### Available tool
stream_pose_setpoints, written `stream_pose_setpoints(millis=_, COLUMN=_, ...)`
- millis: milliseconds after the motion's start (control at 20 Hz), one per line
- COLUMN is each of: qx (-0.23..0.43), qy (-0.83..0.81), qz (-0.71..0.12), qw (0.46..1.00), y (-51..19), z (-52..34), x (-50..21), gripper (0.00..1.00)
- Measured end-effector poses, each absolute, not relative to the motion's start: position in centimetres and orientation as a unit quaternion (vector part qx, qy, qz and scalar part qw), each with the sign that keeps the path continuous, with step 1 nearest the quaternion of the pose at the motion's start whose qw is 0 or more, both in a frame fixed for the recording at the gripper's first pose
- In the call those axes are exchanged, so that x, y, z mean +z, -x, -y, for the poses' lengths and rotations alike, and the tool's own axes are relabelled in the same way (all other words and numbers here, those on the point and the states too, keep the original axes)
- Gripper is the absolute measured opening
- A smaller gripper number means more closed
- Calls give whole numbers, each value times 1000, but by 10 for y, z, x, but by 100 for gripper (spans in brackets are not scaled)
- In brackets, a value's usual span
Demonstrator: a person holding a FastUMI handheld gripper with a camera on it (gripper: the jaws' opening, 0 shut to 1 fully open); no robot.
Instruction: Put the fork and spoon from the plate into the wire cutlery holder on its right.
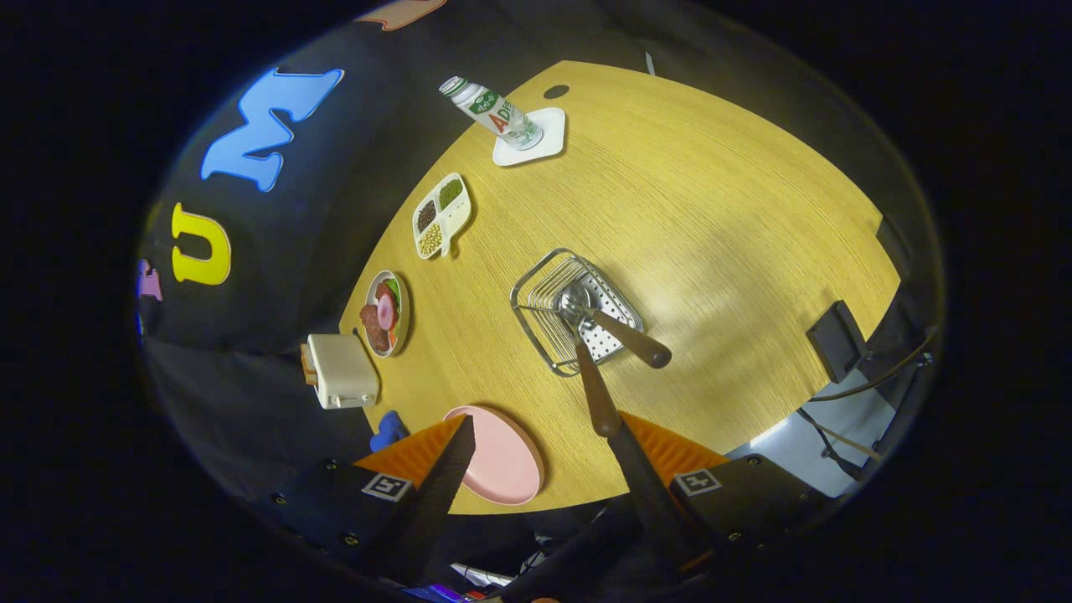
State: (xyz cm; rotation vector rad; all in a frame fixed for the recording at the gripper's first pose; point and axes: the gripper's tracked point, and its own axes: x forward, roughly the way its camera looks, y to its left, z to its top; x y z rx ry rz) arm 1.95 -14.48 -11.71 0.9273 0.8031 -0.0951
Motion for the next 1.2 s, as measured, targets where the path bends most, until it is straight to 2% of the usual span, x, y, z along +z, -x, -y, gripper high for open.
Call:
stream_pose_setpoints(millis=300, qx=-45, qy=-436, qz=-363, qw=822, y=-14, z=147, x=-108, gripper=98)
stream_pose_setpoints(millis=700, qx=-75, qy=-349, qz=-295, qw=886, y=-12, z=170, x=-59, gripper=98)
stream_pose_setpoints(millis=1200, qx=-154, qy=-173, qz=-79, qw=969, y=-13, z=198, x=79, gripper=98)
